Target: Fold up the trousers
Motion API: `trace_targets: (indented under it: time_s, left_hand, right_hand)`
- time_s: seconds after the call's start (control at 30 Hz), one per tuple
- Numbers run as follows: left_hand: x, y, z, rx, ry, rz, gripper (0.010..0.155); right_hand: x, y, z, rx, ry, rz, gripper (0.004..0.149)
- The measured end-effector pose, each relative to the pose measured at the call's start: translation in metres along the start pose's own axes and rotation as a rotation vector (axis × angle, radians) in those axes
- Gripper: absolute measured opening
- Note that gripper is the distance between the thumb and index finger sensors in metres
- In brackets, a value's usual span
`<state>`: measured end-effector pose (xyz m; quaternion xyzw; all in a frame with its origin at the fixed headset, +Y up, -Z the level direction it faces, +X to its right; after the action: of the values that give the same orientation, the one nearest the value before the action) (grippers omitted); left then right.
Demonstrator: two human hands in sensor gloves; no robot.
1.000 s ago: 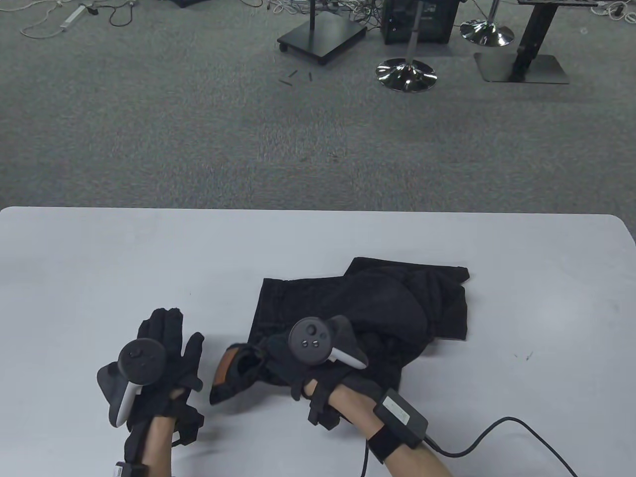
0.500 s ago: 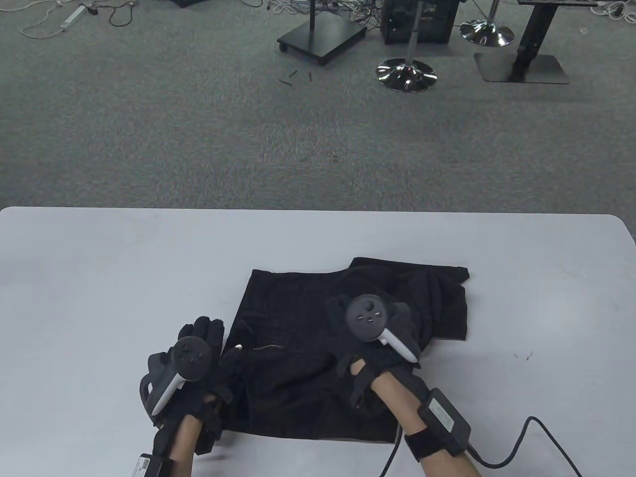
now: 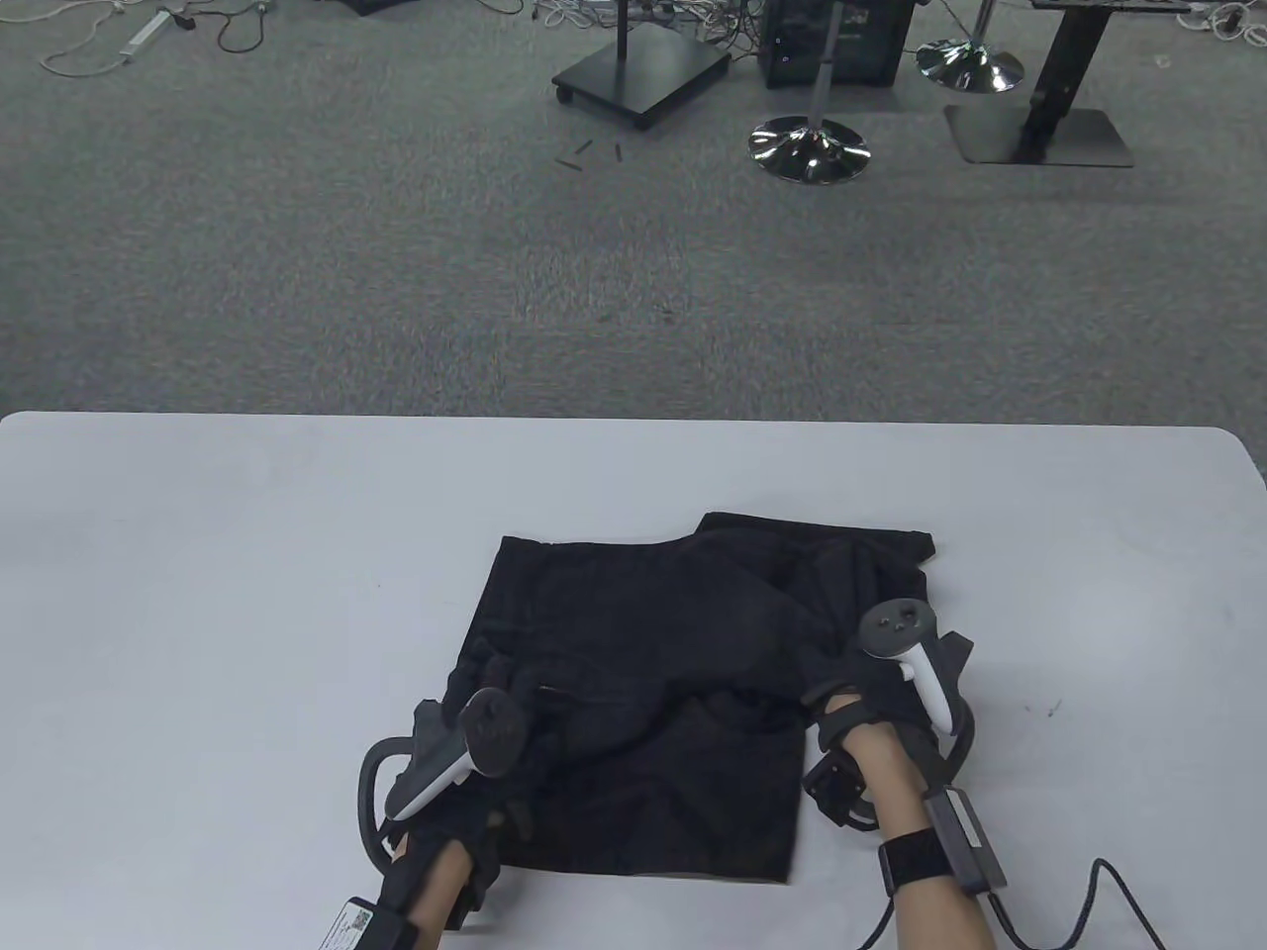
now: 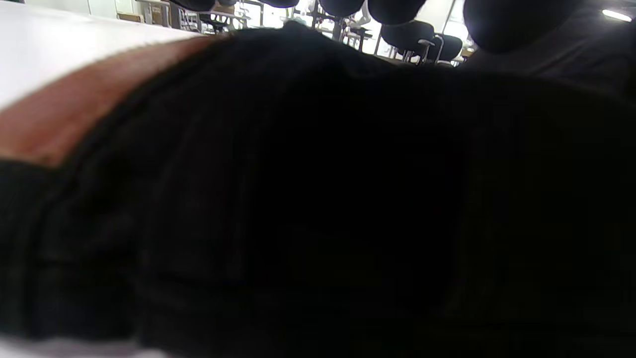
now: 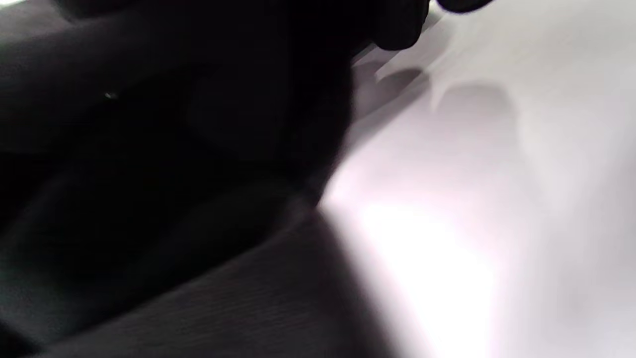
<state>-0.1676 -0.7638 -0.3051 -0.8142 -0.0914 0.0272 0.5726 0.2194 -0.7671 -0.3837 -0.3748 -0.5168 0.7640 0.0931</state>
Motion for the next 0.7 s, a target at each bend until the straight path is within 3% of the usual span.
trace_targets:
  time_s: [0.07,0.2,0.4,0.5,0.57,0.7]
  left_hand:
    - [-0.001,0.002,-0.004,-0.021,-0.016,-0.001,0.077]
    - [-0.008,0.007,-0.014,-0.075,-0.03,0.014,0.076]
    - [-0.023,0.014,-0.021,-0.112,-0.021,0.102,0.075]
    - [-0.032,0.015,-0.021,-0.108,-0.02,0.135,0.074]
    - [-0.039,0.015,-0.021,-0.104,-0.034,0.162,0.074]
    - [-0.063,0.016,-0.021,-0.107,-0.023,0.267,0.074]
  right_hand:
    - [0.011,0.0,0.002,-0.073,0.109,-0.061,0.076]
    - [0.046,-0.003,0.007,-0.085,0.246,-0.216,0.072]
    - [0.102,-0.01,0.028,0.011,0.433,-0.422,0.072]
    - [0.128,-0.016,0.043,0.124,0.511,-0.539,0.071]
    - [0.138,-0.019,0.051,0.185,0.531,-0.575,0.07]
    - [0.129,-0.015,0.052,0.156,0.422,-0.535,0.069]
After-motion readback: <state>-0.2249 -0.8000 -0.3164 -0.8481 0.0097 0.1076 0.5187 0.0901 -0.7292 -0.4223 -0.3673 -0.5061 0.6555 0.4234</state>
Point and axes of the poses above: the tracker on the back of each hand, its own x axis roughly to the thumb side, its own y axis roughly from the wrist to the fingertips, z = x × y, the point moved 2 cm from there along y, roughly from the wrist to the fingertips, and after that the axes turned 2 degrees about -z, right-handed, at the moved point
